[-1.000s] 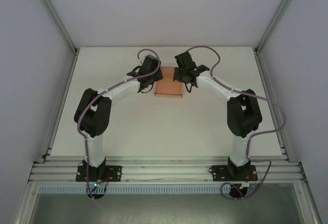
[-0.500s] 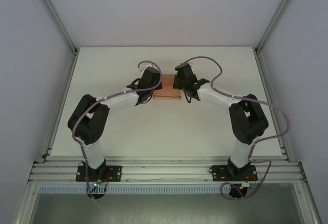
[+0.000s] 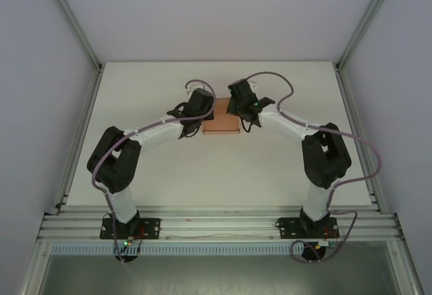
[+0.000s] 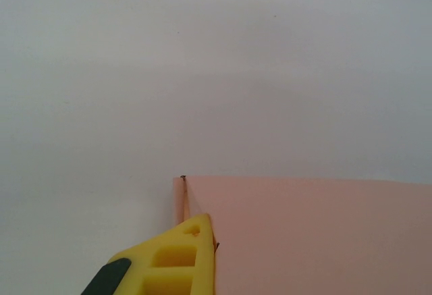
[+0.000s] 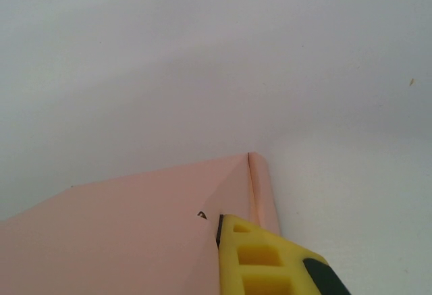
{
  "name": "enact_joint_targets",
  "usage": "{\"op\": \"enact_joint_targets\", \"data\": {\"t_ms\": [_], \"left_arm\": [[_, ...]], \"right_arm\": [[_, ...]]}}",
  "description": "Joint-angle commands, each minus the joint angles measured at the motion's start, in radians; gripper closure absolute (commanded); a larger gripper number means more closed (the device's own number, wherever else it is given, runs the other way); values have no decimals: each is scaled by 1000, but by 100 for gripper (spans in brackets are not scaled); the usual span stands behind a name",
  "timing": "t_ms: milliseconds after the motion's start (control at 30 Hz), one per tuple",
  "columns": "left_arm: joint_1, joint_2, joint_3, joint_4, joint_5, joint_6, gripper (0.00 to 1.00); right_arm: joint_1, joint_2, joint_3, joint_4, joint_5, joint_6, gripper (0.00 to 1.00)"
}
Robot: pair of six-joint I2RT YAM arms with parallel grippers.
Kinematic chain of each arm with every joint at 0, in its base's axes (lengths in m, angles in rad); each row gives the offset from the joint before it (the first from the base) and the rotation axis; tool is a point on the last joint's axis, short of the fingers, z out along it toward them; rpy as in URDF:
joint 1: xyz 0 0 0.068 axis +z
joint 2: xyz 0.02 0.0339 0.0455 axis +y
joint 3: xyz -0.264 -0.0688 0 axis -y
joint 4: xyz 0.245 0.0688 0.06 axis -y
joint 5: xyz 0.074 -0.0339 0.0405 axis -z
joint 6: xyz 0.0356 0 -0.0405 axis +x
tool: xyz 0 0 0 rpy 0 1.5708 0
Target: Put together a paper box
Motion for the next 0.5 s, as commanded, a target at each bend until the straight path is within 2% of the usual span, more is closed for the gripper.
{"op": "enact_joint_targets", "data": {"t_ms": [0, 133, 467], "left_arm": [[-16, -35, 0, -46, 23, -6, 100], [-16, -46, -75, 9, 17, -17, 100], [-25, -84, -235, 119, 73, -32, 100]], "right_arm": [[9, 33, 37, -52, -38, 40, 100], [9, 32, -65, 24, -69, -8, 100], [43, -49, -388, 221, 64, -146, 100]]}}
